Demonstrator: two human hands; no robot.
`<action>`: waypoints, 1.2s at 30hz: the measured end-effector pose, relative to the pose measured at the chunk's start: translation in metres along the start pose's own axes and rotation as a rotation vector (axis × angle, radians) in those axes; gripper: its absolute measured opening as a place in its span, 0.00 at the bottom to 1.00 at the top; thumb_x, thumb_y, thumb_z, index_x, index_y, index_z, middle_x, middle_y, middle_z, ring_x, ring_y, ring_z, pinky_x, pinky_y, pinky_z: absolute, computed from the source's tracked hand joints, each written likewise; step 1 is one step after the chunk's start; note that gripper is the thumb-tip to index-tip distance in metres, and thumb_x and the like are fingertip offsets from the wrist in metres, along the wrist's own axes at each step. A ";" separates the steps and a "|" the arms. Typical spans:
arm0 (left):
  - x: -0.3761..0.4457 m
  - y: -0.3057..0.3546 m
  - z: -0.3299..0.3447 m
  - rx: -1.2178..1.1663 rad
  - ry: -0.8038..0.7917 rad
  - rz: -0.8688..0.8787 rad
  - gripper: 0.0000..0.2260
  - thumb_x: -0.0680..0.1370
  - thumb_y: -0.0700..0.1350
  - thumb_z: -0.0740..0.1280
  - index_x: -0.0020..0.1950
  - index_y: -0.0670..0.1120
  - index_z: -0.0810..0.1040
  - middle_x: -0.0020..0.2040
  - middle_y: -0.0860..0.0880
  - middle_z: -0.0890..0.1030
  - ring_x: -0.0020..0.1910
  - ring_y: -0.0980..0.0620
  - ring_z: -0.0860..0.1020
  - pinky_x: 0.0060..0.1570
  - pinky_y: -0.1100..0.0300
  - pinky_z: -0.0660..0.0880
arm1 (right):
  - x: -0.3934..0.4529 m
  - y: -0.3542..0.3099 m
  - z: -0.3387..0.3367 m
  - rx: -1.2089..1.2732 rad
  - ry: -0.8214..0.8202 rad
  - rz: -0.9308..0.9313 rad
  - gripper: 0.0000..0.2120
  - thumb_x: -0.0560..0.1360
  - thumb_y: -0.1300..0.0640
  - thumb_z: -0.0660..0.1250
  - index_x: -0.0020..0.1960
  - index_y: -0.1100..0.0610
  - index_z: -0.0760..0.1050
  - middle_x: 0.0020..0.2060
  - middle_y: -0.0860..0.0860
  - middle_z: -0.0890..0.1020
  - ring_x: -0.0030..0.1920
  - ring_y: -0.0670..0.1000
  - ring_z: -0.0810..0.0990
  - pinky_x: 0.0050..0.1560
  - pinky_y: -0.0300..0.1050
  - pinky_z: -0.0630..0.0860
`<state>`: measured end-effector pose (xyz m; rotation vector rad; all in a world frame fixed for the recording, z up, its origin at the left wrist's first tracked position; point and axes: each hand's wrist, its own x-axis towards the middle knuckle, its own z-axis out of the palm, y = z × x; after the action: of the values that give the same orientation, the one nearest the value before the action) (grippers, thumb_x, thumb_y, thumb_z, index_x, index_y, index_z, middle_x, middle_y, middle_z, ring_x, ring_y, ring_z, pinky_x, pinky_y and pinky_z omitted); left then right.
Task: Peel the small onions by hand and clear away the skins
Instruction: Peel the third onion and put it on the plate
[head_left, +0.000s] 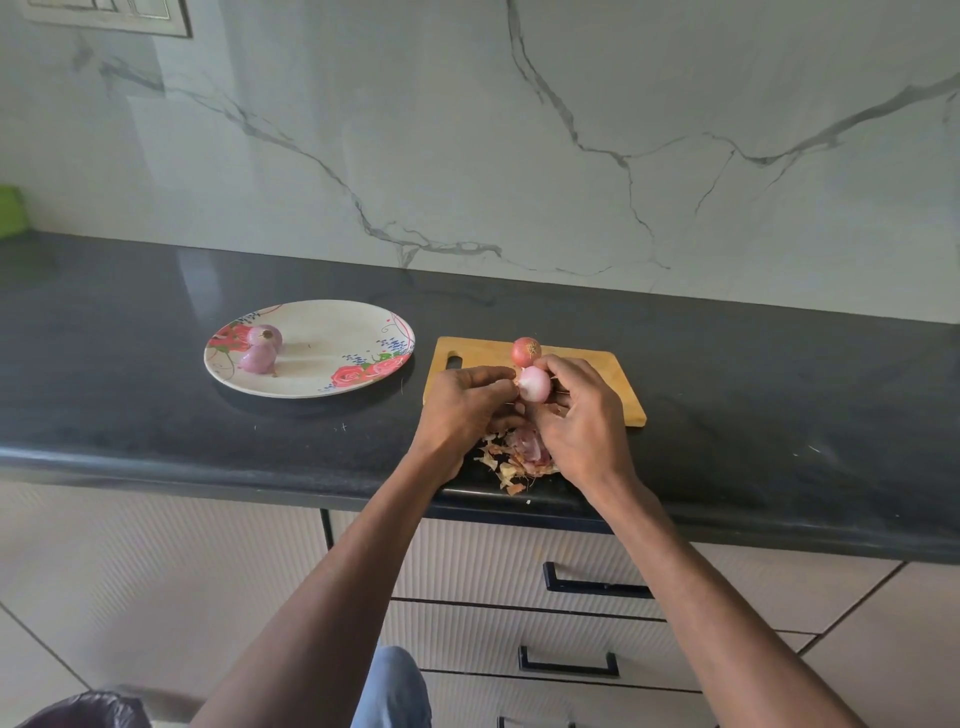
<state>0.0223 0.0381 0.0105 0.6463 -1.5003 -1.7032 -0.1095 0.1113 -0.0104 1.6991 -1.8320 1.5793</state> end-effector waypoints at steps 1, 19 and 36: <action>0.000 0.000 0.000 -0.003 -0.019 -0.001 0.07 0.80 0.34 0.67 0.48 0.40 0.84 0.40 0.44 0.85 0.38 0.51 0.84 0.39 0.63 0.81 | 0.000 0.000 0.000 0.008 -0.001 0.004 0.20 0.73 0.63 0.76 0.64 0.61 0.79 0.56 0.53 0.81 0.55 0.46 0.81 0.52 0.35 0.80; 0.002 -0.004 -0.001 0.202 0.130 0.082 0.07 0.77 0.37 0.70 0.42 0.35 0.85 0.37 0.40 0.85 0.36 0.43 0.85 0.42 0.53 0.83 | 0.005 -0.009 -0.009 0.301 -0.047 0.385 0.09 0.72 0.57 0.77 0.51 0.56 0.82 0.42 0.49 0.87 0.45 0.47 0.86 0.48 0.48 0.84; 0.007 -0.007 -0.003 0.485 0.397 0.140 0.13 0.76 0.36 0.63 0.54 0.40 0.86 0.51 0.45 0.86 0.44 0.45 0.85 0.50 0.46 0.83 | 0.008 -0.002 -0.014 0.724 -0.013 0.616 0.08 0.77 0.62 0.71 0.55 0.63 0.81 0.47 0.59 0.86 0.42 0.58 0.85 0.48 0.51 0.83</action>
<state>0.0187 0.0306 0.0042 1.0349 -1.6228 -1.0272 -0.1171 0.1175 0.0022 1.3945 -2.0592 2.7475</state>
